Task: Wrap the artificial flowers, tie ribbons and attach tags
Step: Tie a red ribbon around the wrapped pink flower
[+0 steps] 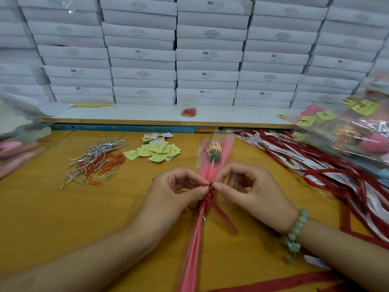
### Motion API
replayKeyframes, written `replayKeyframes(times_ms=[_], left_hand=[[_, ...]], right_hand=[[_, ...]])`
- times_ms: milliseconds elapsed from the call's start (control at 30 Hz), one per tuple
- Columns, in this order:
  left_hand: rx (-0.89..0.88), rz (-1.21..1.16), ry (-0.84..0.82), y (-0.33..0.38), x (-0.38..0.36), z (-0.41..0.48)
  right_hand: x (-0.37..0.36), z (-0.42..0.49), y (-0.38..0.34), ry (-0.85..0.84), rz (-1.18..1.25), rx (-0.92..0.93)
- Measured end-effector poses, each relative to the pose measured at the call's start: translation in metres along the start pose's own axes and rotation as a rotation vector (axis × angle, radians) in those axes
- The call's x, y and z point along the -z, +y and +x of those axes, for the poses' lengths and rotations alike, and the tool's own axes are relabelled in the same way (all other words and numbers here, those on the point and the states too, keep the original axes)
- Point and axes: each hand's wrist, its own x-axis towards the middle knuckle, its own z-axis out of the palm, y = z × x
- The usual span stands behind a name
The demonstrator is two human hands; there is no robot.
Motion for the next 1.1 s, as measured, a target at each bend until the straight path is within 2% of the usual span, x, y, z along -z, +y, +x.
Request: replayKeyframes(times_ms=[400,667,900,1100], left_hand=[[0.02,0.015,0.05,0.0009,0.001,-0.0007],[0.028,-0.067,0.029,0.0018,-0.0004,-0.0003],[0.035,-0.095,0.026,0.0029,-0.0003,-0.0013],[0.001,-0.052,-0.018,0.0038,-0.0015,-0.0014]], right_hand=[[-0.0014,-0.0016,0.0001,-0.007,-0.005,0.015],[-0.0017,-0.001,0.0014,0.018,0.017,0.026],[-0.002,-0.0023,-0.0008,-0.05,-0.073,0.074],[-0.0025,0.0,0.0012,-0.005,-0.093,0.018]])
